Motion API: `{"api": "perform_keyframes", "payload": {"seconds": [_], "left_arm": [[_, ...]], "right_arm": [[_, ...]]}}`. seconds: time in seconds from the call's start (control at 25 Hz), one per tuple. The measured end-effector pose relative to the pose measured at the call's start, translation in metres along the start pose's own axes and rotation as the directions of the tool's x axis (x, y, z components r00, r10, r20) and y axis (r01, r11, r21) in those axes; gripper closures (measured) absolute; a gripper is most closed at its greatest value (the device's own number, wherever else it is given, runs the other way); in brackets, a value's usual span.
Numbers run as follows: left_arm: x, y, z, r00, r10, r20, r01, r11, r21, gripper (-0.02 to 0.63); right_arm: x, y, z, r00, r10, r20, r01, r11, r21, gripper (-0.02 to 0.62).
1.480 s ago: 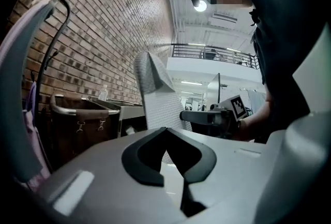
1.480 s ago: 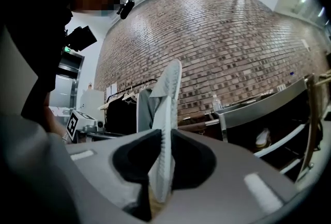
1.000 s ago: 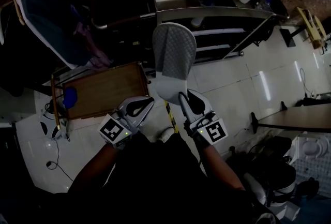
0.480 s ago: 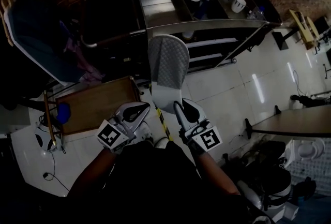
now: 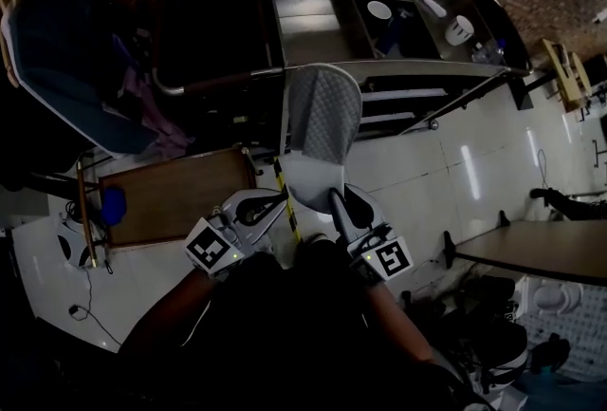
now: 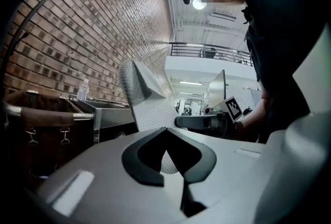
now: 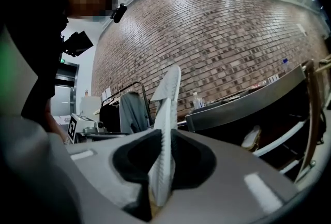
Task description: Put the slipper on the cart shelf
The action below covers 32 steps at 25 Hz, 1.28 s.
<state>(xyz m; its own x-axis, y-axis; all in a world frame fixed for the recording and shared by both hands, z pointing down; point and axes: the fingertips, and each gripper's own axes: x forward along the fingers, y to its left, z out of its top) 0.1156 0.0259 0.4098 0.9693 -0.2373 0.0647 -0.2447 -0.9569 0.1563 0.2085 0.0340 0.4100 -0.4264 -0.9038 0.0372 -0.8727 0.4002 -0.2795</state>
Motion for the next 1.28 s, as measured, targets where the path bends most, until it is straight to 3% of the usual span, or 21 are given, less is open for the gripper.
{"api": "perform_keyframes", "payload": {"seconds": [0.2,0.36,0.76,1.04,1.28], "left_arm": [[0.036,-0.004,0.002,0.999,0.040,0.001,-0.040,0.999,-0.002,0.600],[0.076,-0.008,0.002,0.993,0.121,0.016,-0.121,0.993,0.001,0.600],[0.152,-0.032,-0.001,0.968,0.251,-0.004,-0.251,0.968,0.019,0.600],[0.155,-0.014,-0.008,0.962,0.272,-0.026,-0.272,0.962,-0.002,0.600],[0.152,0.008,-0.021,0.971,0.234,-0.042,-0.235,0.972,-0.020,0.600]], "right_arm": [[-0.008,-0.037,0.007,0.998,0.054,-0.026,-0.053,0.998,0.015,0.538],[-0.015,-0.075,0.002,0.990,0.131,-0.057,-0.127,0.990,0.068,0.538],[-0.031,-0.143,-0.022,0.950,0.292,-0.109,-0.262,0.937,0.228,0.538],[-0.025,-0.164,-0.083,0.927,0.295,-0.234,-0.201,0.913,0.354,0.538],[-0.007,-0.170,-0.140,0.906,0.265,-0.329,-0.105,0.895,0.433,0.538]]}}
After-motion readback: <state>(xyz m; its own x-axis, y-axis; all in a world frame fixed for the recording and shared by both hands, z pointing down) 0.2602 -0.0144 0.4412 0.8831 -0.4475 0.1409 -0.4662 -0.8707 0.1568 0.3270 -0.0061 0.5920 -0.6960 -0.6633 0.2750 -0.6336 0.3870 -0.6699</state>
